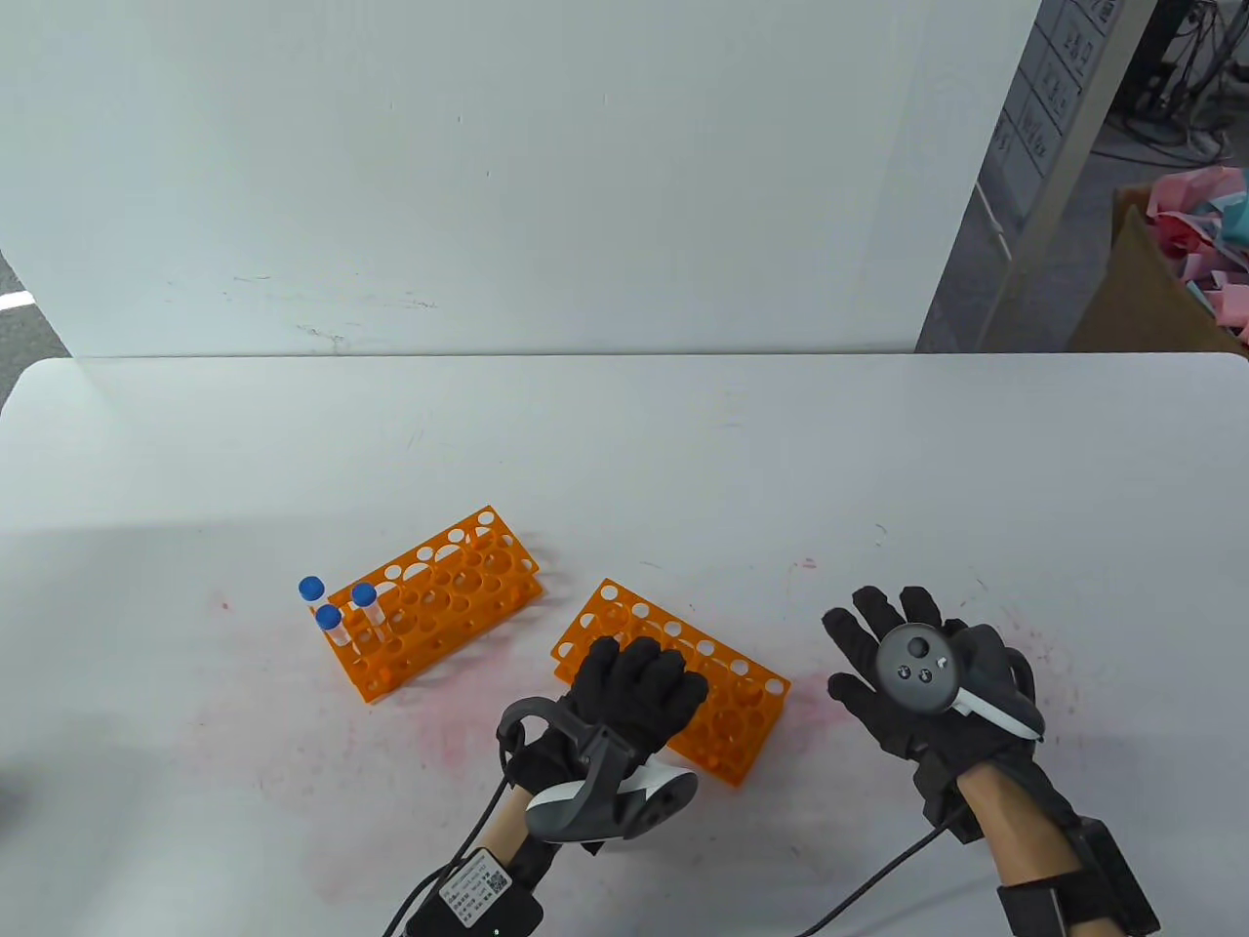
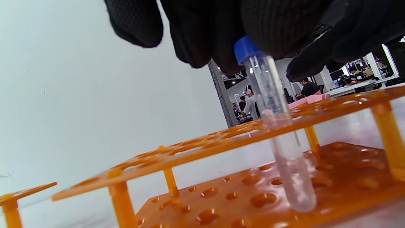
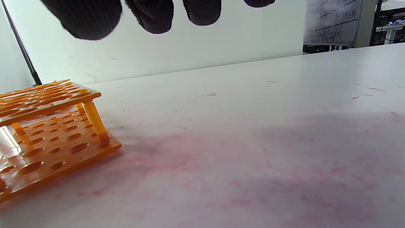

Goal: Transfer 4 test tubes between racks (Left hand only)

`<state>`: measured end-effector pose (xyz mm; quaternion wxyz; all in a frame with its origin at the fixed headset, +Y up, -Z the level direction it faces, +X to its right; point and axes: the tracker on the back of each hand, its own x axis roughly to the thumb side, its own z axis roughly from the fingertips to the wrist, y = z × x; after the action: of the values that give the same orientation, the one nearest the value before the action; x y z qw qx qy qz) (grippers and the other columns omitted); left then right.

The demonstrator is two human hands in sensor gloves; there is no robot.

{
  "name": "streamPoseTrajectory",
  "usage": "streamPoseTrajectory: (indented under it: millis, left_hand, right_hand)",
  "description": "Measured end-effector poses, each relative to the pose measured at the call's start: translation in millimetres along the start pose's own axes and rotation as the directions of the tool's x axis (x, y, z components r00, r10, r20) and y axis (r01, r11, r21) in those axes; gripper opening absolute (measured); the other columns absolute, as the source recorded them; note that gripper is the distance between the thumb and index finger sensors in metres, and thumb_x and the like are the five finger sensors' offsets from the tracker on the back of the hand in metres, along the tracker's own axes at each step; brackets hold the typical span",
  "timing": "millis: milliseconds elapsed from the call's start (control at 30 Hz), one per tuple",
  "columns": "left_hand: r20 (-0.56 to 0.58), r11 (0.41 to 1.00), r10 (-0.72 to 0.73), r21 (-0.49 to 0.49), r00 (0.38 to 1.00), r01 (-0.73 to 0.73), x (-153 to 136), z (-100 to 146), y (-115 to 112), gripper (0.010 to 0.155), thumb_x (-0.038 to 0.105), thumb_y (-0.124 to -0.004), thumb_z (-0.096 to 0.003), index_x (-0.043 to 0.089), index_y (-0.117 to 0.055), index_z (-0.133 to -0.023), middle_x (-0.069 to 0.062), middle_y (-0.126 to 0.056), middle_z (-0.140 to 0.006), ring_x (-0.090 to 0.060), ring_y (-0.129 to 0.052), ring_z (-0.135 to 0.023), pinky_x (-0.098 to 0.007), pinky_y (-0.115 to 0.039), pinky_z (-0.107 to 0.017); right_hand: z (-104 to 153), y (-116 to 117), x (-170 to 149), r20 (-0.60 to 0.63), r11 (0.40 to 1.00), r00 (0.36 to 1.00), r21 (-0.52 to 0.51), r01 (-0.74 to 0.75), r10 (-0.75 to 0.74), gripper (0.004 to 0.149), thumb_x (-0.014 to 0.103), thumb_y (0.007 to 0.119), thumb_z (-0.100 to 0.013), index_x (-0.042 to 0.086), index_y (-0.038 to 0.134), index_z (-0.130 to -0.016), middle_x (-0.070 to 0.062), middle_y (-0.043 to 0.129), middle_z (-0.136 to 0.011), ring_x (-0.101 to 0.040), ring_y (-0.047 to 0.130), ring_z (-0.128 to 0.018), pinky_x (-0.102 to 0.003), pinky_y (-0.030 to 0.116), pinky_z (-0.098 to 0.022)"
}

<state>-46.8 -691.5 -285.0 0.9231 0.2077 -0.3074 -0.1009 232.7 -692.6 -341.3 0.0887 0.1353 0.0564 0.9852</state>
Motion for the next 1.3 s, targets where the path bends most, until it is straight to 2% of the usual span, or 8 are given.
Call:
streamPoseTrajectory:
  millis: [433, 600, 733, 800, 967, 1200, 1300]
  left_hand:
    - [0.002, 1.0, 0.009, -0.018, 1.0, -0.009, -1, 0, 1, 0.052, 0.043, -0.074, -0.0455, 0.041, -0.067, -0.097, 0.008, -0.076, -0.105, -0.022, -0.081, -0.098, -0.052, -0.071, -0.071]
    - [-0.019, 1.0, 0.008, -0.002, 1.0, -0.008, -12, 2, 4, 0.059, 0.048, -0.073, -0.0446, 0.041, -0.06, -0.101, 0.007, -0.071, -0.11, -0.023, -0.077, -0.101, -0.054, -0.069, -0.072]
    - [-0.12, 0.997, 0.074, 0.042, 0.99, -0.069, -40, 7, 9, 0.059, 0.05, -0.071, -0.0447, 0.04, -0.06, -0.102, 0.005, -0.071, -0.11, -0.025, -0.076, -0.101, -0.055, -0.068, -0.072]
    - [-0.162, 0.997, 0.069, 0.045, 0.984, -0.063, -55, 11, 8, 0.062, 0.051, -0.07, -0.0449, 0.041, -0.055, -0.104, 0.006, -0.068, -0.112, -0.026, -0.075, -0.101, -0.055, -0.068, -0.072]
    - [-0.29, 1.0, -0.012, -0.023, 0.957, 0.006, -103, 29, -4, 0.063, 0.053, -0.07, -0.0448, 0.04, -0.054, -0.104, 0.004, -0.067, -0.112, -0.027, -0.074, -0.102, -0.055, -0.067, -0.072]
    - [-0.477, 0.999, -0.017, -0.036, 0.879, 0.0, -154, 58, -11, 0.062, 0.052, -0.071, -0.0452, 0.038, -0.058, -0.104, 0.002, -0.067, -0.112, -0.029, -0.074, -0.101, -0.056, -0.068, -0.071]
    - [-0.539, 1.0, -0.004, -0.018, 0.843, -0.006, -167, 70, -12, 0.065, 0.052, -0.07, -0.0457, 0.039, -0.051, -0.106, -0.001, -0.055, -0.116, -0.031, -0.067, -0.104, -0.056, -0.066, -0.072]
  right_hand:
    - [0, 0, 0, 0.003, 1.0, 1.0, 0.0, 0.008, -0.008, 0.064, 0.053, 0.058, -0.054, 0.029, 0.038, -0.11, -0.011, 0.028, -0.121, -0.055, 0.023, -0.103, -0.078, 0.031, -0.066]
    - [0, 0, 0, 0.003, 1.0, 1.0, 0.005, 0.003, -0.003, 0.064, 0.054, 0.058, -0.054, 0.029, 0.038, -0.11, -0.011, 0.028, -0.121, -0.055, 0.023, -0.103, -0.078, 0.032, -0.066]
    - [0, 1, 1, 0.005, 1.0, 1.0, 0.008, -0.001, 0.001, 0.064, 0.054, 0.058, -0.054, 0.03, 0.037, -0.11, -0.011, 0.028, -0.121, -0.055, 0.023, -0.103, -0.078, 0.032, -0.066]
    - [0, 2, 1, 0.009, 1.0, 1.0, 0.014, 0.0, 0.0, 0.064, 0.054, 0.058, -0.054, 0.03, 0.037, -0.11, -0.011, 0.028, -0.121, -0.055, 0.023, -0.102, -0.078, 0.032, -0.066]
    - [-1, 6, 7, 0.025, 0.999, 1.0, 0.035, 0.0, -0.001, 0.064, 0.054, 0.058, -0.054, 0.03, 0.037, -0.11, -0.011, 0.028, -0.121, -0.056, 0.023, -0.102, -0.078, 0.032, -0.066]
    - [-2, 9, 12, 0.04, 0.999, 0.999, 0.043, -0.003, 0.001, 0.064, 0.054, 0.058, -0.054, 0.03, 0.037, -0.11, -0.011, 0.029, -0.121, -0.055, 0.023, -0.102, -0.078, 0.032, -0.066]
    - [0, 9, 10, 0.05, 1.0, 0.999, 0.015, 0.007, -0.008, 0.064, 0.053, 0.058, -0.054, 0.029, 0.039, -0.11, -0.011, 0.031, -0.12, -0.055, 0.025, -0.103, -0.078, 0.033, -0.066]
